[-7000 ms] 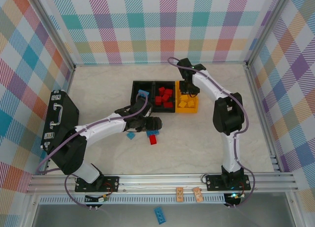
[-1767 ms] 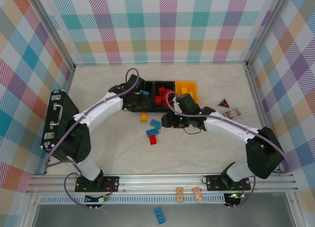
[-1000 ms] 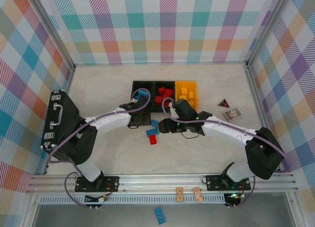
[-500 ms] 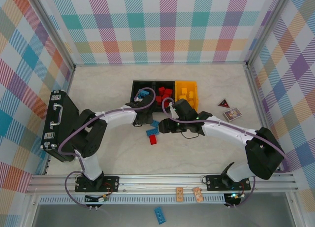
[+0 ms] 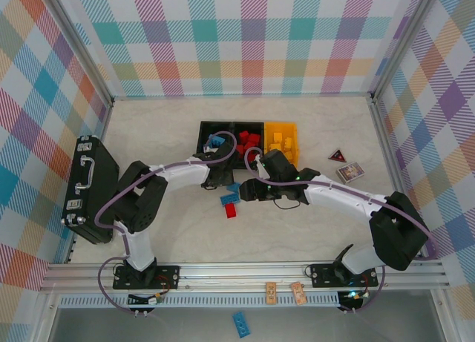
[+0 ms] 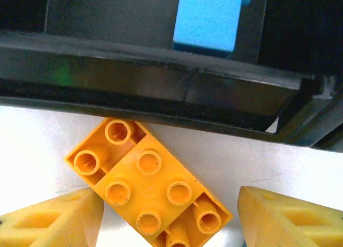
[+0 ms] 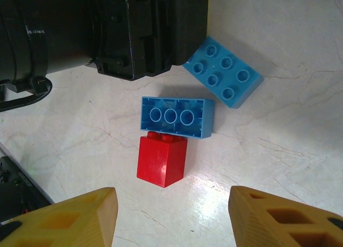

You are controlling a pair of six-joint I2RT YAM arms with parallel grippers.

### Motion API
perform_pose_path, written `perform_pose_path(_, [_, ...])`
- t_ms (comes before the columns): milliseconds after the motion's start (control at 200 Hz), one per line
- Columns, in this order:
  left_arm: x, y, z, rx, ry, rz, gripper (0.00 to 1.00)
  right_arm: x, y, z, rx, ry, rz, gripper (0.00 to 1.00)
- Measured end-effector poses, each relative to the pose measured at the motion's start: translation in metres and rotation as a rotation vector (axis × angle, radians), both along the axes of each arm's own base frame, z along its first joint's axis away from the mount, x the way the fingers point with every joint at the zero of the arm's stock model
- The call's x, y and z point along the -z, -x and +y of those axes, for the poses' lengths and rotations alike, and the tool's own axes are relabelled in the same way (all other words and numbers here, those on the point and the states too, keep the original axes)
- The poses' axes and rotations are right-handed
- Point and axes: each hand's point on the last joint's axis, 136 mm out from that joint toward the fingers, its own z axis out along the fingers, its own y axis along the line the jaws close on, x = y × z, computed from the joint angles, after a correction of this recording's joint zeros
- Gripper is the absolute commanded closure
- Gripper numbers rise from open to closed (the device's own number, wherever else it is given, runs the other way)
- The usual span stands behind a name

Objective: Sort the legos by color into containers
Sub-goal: Pick up the lego from the center of the table.

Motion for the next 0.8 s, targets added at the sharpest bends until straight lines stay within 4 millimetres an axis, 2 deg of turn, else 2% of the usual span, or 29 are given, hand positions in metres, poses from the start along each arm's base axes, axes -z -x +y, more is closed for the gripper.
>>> perform_pose_path(175, [0.0, 0.0, 0.0, -0.023, 0.01, -0.001, 0.29, 0.0, 0.0, 0.0, 0.002, 0.0, 0.002, 0.43])
perform_pose_path(375, [0.0, -0.002, 0.004, -0.069, 0.011, -0.012, 0.35, 0.001, 0.0, 0.0, 0.003, 0.0, 0.003, 0.43])
perform_pose_path(685, [0.007, 0.0, 0.013, -0.123, -0.018, -0.011, 0.58, 0.007, 0.003, -0.003, 0.005, 0.007, 0.014, 0.43])
perform_pose_path(800, [0.006, 0.008, 0.02, -0.121, -0.029, -0.005, 0.67, 0.007, 0.001, -0.001, 0.005, 0.001, 0.008, 0.44])
